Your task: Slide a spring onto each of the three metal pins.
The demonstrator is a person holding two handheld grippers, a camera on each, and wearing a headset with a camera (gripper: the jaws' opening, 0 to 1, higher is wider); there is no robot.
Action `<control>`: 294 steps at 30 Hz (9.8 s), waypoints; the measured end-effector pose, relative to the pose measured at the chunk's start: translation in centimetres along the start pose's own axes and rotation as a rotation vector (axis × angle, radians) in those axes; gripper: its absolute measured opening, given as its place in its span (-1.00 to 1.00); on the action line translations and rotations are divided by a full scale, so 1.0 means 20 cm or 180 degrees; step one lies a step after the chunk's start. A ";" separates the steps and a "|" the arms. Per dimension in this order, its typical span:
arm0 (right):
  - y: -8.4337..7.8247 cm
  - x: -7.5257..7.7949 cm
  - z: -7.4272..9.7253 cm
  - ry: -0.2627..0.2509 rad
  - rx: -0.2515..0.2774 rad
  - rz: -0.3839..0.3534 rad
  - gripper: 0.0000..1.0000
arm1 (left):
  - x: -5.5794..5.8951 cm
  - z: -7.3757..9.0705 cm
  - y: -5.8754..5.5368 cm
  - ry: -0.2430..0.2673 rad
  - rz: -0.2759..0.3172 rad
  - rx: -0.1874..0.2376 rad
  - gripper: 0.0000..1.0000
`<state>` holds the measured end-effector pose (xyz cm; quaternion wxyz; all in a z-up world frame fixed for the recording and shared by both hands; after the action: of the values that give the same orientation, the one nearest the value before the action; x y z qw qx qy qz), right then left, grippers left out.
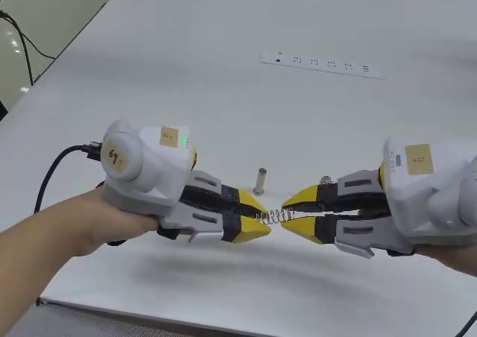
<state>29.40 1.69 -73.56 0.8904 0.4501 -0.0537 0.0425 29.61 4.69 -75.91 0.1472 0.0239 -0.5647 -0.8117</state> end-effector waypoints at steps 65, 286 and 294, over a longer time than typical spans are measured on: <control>0.20 0.00 -0.09 -0.0065 0.0431 -0.0124 -0.87 | -0.02 0.04 0.01 0.0159 0.0111 0.0028 -0.88; -0.29 0.20 -0.10 -0.1000 0.0618 -0.1954 -0.54 | -0.25 0.64 -0.17 0.1474 0.0697 0.0202 0.94; -0.34 0.16 -0.10 -0.1017 0.0510 -0.1926 -0.54 | -0.25 0.64 -0.18 0.1464 0.0719 0.0212 0.95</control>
<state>33.51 -0.59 -79.74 0.8048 0.5150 -0.0531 -0.2902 30.96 18.77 -75.17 0.3605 0.1495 -0.5419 -0.7443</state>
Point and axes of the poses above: the centre of the closed fingertips' face, and the gripper's own axes: z roughly backward along the fingers, x roughly to its right, y roughly out of its top, the point moved 2 cm from there along z, roughly backward along the fingers, and after that the axes turned 1 degree about y, right-handed, at the moved point
